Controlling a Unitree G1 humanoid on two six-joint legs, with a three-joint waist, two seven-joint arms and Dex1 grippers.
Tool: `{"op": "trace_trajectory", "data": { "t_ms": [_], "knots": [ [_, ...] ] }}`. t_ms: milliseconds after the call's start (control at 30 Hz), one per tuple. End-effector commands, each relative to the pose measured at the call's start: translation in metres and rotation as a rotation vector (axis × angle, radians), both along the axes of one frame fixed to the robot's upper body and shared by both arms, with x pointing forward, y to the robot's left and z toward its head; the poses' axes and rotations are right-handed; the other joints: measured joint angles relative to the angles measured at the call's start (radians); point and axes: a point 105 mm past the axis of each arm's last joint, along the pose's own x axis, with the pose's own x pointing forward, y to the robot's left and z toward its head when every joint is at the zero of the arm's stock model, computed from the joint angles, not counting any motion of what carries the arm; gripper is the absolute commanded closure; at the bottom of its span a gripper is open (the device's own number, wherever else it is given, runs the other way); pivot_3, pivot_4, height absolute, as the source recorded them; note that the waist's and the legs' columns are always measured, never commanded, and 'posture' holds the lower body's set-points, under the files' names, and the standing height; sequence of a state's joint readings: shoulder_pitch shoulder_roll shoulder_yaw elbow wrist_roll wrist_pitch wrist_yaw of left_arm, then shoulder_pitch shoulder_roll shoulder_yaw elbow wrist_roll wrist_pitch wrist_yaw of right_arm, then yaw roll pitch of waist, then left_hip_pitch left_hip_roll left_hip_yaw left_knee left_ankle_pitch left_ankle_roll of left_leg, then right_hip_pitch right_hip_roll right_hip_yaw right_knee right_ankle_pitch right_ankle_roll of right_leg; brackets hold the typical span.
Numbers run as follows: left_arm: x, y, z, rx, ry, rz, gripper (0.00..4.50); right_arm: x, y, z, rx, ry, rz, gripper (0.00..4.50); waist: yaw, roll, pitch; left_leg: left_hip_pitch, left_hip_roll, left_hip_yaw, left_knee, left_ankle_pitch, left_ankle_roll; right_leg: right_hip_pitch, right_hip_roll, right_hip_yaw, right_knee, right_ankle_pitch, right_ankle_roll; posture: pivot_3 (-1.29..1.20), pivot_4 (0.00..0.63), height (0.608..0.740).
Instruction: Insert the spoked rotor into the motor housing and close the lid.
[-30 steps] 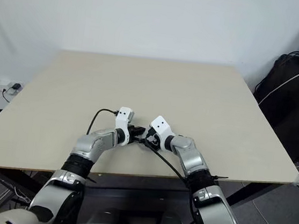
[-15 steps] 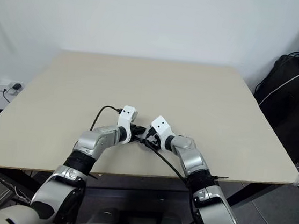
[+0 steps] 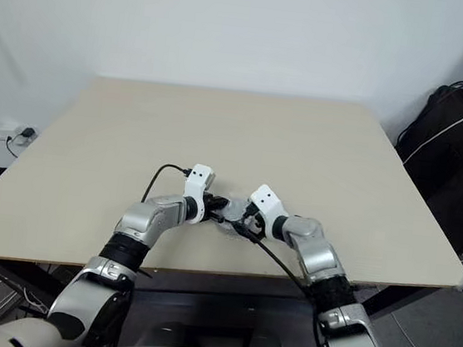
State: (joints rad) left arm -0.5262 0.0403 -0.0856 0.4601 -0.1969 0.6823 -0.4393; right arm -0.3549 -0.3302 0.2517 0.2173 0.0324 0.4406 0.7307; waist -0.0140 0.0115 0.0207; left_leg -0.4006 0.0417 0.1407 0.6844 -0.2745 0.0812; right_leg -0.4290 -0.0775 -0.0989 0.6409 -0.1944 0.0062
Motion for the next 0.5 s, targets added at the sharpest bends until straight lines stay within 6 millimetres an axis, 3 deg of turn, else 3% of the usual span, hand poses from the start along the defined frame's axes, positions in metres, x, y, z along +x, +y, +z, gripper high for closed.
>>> {"op": "trace_trajectory", "data": {
  "t_ms": [33,167,333,500],
  "knots": [
    [-0.012,-0.011,-0.011,0.006,0.054,-0.051,4.50,-0.004,0.000,0.039,0.083,-0.088,0.043,0.06,0.001,0.000,0.000,0.000,0.000,0.000,0.000,0.000,0.000,0.000,0.000,0.000,0.000,0.000,0.000,0.00,0.000,0.740],
    [-0.012,-0.013,-0.010,0.003,0.049,-0.062,4.50,-0.003,-0.012,0.051,0.156,-0.077,-0.058,0.06,0.002,-0.001,0.001,0.000,0.000,-0.002,0.000,0.000,0.000,-0.001,0.000,-0.002,-0.002,0.000,0.000,0.00,0.000,0.740],
    [-0.012,-0.014,-0.009,0.003,0.045,-0.069,4.50,0.012,-0.031,0.027,0.198,0.078,-0.389,0.06,0.004,-0.002,0.001,0.000,0.000,-0.003,0.000,0.000,0.000,0.000,-0.001,-0.002,-0.002,0.000,0.000,0.00,0.000,0.740],
    [-0.012,-0.014,-0.009,0.005,0.044,-0.074,4.50,0.005,-0.013,0.013,0.355,0.293,-0.506,0.06,0.005,-0.001,0.000,-0.001,0.000,-0.003,-0.001,0.000,0.000,-0.001,-0.002,-0.001,-0.002,0.000,0.000,0.00,0.000,0.740]
  ]
}}
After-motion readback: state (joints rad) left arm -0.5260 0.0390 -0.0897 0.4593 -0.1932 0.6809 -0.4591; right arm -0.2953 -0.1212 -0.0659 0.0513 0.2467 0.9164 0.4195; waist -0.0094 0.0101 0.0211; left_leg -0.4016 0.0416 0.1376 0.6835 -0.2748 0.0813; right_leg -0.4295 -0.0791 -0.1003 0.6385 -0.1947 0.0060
